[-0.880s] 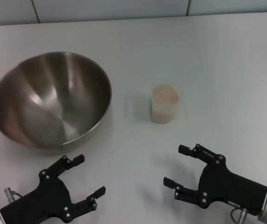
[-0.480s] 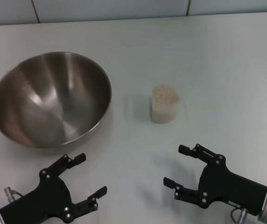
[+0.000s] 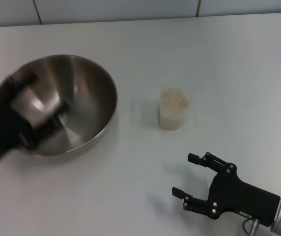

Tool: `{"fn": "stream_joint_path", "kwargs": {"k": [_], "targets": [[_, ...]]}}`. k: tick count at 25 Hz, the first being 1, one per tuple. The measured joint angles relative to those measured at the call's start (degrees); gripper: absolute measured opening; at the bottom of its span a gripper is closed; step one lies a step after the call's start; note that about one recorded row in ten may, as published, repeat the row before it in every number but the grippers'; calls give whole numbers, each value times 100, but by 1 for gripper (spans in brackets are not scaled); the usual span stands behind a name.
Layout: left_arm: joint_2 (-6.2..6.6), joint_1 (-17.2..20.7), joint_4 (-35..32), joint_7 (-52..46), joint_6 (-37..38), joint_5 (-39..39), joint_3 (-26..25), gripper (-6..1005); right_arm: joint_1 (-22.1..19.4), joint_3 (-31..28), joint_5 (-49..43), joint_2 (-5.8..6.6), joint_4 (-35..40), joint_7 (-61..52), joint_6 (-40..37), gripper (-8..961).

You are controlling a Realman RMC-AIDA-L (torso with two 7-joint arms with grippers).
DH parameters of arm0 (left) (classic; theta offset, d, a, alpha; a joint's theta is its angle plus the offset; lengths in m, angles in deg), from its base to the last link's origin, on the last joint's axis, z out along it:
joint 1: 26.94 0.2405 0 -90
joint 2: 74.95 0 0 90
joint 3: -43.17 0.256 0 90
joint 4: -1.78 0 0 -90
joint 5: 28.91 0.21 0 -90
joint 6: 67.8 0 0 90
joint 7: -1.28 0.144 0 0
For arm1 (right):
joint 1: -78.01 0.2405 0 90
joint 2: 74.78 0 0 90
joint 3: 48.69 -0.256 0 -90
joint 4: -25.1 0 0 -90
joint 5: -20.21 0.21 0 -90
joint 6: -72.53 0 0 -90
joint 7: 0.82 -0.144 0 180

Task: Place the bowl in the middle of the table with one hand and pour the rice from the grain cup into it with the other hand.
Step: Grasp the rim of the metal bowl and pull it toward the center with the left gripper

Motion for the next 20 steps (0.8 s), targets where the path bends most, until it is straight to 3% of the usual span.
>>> {"fn": "stream_joint_path", "kwargs": {"k": [1,2,4,5,7,10,11,13,16,20], "targets": [[0,0,0,0,0,0,0,816,0,0,0,0,0,0,0,821],[0,-162,-439,-780,-277,-4,-309,814,4,2,0,0,0,0,3,821],[-10,-234,-758,-1350,-562,0,-417,810,4,4,0,0,0,0,5,820],[-10,-234,-758,-1350,-562,0,-417,808,4,4,0,0,0,0,11,820],[-21,-375,-1516,-2403,-1245,-4,-493,804,4,4,0,0,0,0,18,819],[-22,-456,-2018,-3026,-1767,11,-463,798,24,4,0,0,-9,0,39,818],[12,-509,-3164,-4728,-2869,436,-55,795,38,4,0,0,-22,0,65,818],[34,-450,-4346,-6359,-3452,1432,433,791,53,4,0,0,-36,0,84,818],[37,-435,-4886,-7082,-3457,2058,563,785,63,3,0,0,-36,0,86,817],[38,-428,-5864,-8551,-2953,3498,825,777,67,3,0,0,-35,0,87,816]]}}
